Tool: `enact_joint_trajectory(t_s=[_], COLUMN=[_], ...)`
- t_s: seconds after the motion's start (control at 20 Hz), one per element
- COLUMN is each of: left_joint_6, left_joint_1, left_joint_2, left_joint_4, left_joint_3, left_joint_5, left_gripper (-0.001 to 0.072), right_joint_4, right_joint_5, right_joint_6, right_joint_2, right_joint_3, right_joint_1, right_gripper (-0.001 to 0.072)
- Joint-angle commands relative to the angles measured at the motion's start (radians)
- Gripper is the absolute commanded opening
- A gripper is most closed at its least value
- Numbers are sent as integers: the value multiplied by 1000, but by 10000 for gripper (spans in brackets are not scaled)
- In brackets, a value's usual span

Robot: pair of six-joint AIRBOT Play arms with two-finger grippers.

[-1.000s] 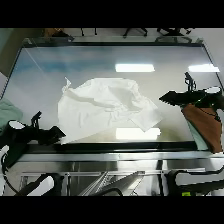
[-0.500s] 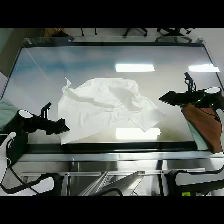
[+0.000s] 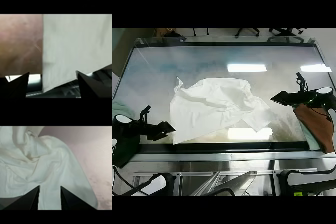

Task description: Fold the shirts.

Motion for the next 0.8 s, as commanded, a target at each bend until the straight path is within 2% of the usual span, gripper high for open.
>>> enact_joint_trajectory(t_s=[0.0,0.1,0.25,0.3,0.4,0.45,0.55,0.65,0.75], left_joint_6=[57,125,182,199,237,251,234,159,41], left_joint_1=[63,48,-10,-34,-80,-91,-94,-88,-55], left_joint_2=[7,6,-50,-84,-153,-179,-214,-205,-168], left_joint_4=[-93,-200,-304,-334,-365,-365,-355,-270,-119], left_joint_3=[-91,-132,-162,-169,-159,-137,-62,22,104], left_joint_5=[65,101,117,116,96,67,0,-16,11], left_gripper=[650,650,650,619,119,12,10,9,8], right_joint_4=[0,0,0,0,0,0,-1,-1,-4], right_joint_5=[0,0,0,0,0,0,-4,-8,-1], right_joint_6=[-3,-3,-3,-3,-3,-3,-3,-3,-3], right_joint_2=[-1,-1,-1,-1,-1,-1,-1,-1,-1], right_joint_3=[1,1,1,1,1,1,1,1,1], right_joint_1=[0,0,0,0,0,0,-3,-4,-4], right_gripper=[301,301,302,301,301,302,302,302,302])
